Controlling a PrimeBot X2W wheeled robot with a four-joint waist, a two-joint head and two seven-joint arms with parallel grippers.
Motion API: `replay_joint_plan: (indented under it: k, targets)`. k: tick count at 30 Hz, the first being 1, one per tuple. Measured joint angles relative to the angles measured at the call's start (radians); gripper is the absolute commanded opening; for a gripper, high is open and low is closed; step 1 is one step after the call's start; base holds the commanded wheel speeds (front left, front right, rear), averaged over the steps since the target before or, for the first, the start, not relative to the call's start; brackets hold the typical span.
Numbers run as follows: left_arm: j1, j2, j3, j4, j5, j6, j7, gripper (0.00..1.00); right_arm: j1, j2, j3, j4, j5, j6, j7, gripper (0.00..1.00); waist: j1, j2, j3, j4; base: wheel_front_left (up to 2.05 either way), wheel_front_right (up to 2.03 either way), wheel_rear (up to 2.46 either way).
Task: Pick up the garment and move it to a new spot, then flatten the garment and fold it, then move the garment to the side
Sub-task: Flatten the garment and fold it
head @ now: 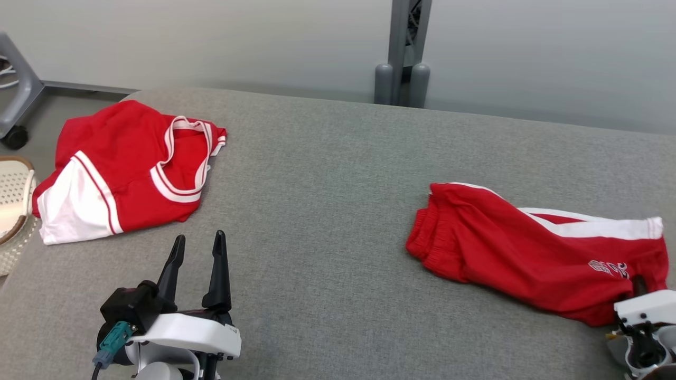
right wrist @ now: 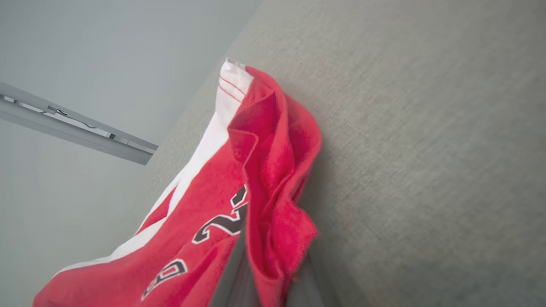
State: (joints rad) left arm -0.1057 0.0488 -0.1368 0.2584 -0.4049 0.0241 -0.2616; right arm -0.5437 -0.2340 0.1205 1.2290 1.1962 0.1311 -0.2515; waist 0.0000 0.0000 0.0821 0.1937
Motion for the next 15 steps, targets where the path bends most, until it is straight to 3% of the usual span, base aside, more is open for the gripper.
replay_joint_plan:
  k: [15]
  targets:
    - [0.004,-0.001,0.014,-0.021,-0.003,-0.006,0.000,1.00,0.038,-0.026,0.012,-0.164,-0.076,0.000,-0.010,0.00,0.0000,0.0000,-0.036,-0.023,0.00,0.00,0.00]
